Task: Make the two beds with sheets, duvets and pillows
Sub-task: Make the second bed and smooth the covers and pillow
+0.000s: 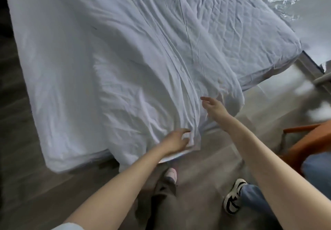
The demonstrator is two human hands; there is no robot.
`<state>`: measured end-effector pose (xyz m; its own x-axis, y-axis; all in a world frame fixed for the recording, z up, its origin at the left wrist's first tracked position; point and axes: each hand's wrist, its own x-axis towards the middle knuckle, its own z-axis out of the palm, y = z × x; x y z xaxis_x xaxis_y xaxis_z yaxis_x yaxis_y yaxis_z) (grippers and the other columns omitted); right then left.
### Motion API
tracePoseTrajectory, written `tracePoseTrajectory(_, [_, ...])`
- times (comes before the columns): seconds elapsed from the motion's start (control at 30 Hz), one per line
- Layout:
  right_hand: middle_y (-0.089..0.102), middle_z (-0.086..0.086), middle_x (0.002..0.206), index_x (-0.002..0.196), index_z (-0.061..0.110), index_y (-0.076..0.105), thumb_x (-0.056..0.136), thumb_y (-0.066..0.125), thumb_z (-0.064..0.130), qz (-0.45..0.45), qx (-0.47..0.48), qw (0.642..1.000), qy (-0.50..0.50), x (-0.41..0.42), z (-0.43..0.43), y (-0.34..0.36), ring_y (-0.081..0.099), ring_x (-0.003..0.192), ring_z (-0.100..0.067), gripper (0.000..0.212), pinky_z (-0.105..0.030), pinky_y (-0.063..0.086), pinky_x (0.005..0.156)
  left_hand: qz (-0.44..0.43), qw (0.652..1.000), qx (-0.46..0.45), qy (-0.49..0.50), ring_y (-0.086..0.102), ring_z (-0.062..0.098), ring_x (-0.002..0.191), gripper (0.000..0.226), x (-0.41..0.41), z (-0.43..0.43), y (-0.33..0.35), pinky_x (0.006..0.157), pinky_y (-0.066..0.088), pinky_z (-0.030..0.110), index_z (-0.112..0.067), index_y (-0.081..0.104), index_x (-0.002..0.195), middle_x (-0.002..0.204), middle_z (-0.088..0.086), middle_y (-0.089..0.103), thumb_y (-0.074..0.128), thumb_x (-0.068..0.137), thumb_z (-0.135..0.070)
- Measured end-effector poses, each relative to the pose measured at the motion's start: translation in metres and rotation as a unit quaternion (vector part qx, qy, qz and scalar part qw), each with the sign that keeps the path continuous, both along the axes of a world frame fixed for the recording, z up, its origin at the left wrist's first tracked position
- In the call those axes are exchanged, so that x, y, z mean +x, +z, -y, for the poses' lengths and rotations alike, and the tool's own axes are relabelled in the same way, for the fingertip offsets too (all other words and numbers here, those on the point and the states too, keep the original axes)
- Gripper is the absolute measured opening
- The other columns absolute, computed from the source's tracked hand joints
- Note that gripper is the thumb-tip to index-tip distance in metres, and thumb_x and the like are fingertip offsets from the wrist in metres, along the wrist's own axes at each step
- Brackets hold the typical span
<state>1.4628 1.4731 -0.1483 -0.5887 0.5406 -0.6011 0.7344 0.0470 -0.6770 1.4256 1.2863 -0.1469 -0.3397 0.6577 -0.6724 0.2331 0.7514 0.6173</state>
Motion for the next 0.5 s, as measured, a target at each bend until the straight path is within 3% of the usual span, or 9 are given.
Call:
tracePoseTrajectory(0.07, [0.053,-0.008,0.138,0.138,0.018,0.051,0.098,0.05,0.019,0.005,-0.01,1.0,0.002,0.008,0.005,-0.009,0.053,0.123,-0.024,0.04,-0.038,0.042,0.104,-0.063,0.997,-0.002,0.046,0.048,0.026,0.126,0.045,-0.016,0.016,-0.009,0.101,0.034,0.026,-0.016,0.045,0.143,0.145,0.012,0.044,0.049,0.098,-0.019])
tracePoseTrajectory(0.17, [0.044,-0.008,0.148,0.142,0.022,0.045,0.098,0.05,0.024,0.011,-0.017,1.0,0.003,0.013,0.011,-0.015,0.045,0.133,-0.024,0.045,-0.039,0.036,0.11,-0.129,0.987,-0.027,0.092,0.043,0.023,0.131,0.05,-0.046,0.054,-0.018,0.105,0.031,0.026,-0.018,0.041,0.145,0.15,0.006,0.035,0.047,0.096,-0.014])
tracePoseTrajectory(0.37, [0.037,-0.005,0.153,0.146,0.025,0.039,0.1,0.049,0.025,0.012,0.011,1.0,0.017,0.013,0.027,-0.027,0.043,0.133,-0.024,0.048,-0.027,0.033,0.09,-0.244,0.959,-0.116,0.085,0.028,0.031,0.14,0.056,-0.104,0.121,-0.035,0.106,0.037,0.043,-0.026,0.026,0.151,0.16,0.001,0.013,0.045,0.099,-0.018])
tracePoseTrajectory(0.5, [0.043,-0.008,0.146,0.141,0.024,0.045,0.099,0.05,0.026,0.013,0.043,0.997,0.068,-0.006,0.058,-0.034,0.059,0.105,-0.024,0.043,-0.032,0.044,0.085,-0.332,0.925,-0.183,-0.033,0.021,0.031,0.142,0.08,-0.135,0.147,-0.04,0.103,0.038,0.044,-0.036,0.014,0.154,0.162,0.0,0.002,0.044,0.09,0.002])
